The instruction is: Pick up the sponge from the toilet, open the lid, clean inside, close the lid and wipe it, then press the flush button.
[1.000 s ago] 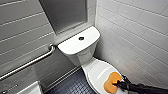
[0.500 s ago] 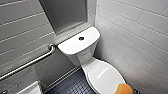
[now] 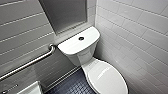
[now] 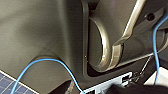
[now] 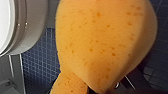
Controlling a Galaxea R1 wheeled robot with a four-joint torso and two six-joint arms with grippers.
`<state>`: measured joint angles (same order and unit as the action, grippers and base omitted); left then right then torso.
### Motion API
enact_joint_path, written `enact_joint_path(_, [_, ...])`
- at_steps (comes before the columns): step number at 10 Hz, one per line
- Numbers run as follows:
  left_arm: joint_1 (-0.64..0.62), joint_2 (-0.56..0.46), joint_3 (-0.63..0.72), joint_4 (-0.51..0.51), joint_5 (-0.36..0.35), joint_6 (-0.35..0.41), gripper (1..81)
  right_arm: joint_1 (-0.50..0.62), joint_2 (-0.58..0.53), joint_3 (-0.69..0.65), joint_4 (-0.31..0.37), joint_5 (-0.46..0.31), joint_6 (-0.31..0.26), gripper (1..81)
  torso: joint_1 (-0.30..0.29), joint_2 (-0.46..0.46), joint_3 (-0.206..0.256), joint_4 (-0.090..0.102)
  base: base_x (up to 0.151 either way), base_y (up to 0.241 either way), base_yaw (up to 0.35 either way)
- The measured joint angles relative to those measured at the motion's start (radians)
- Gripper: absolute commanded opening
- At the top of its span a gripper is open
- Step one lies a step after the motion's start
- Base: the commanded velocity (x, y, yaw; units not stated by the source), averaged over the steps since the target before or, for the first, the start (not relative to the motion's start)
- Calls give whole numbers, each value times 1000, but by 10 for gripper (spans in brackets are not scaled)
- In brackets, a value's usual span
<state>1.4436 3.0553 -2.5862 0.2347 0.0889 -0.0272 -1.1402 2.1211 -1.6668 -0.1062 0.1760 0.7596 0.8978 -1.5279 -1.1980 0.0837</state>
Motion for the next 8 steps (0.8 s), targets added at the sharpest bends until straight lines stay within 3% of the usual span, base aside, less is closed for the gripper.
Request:
enact_joint_path(2, [0, 0, 0, 5, 0, 0, 811, -87, -17, 17, 0, 66, -1, 10, 0, 0, 0, 0, 0, 0, 0])
enact_joint_path(4, [0, 0, 0, 14, 0, 0, 811, -126, -34, 78, -2, 69, -12, 10, 0, 0, 0, 0, 0, 0, 0])
enact_joint_path(6, [0, 0, 0, 16, 0, 0, 811, -77, -63, 144, -3, 64, -24, 10, 0, 0, 0, 0, 0, 0, 0])
enact_joint_path(8, [0, 0, 0, 16, 0, 0, 811, 45, -90, 209, -4, 10, -29, 10, 0, 0, 0, 0, 0, 0, 0])
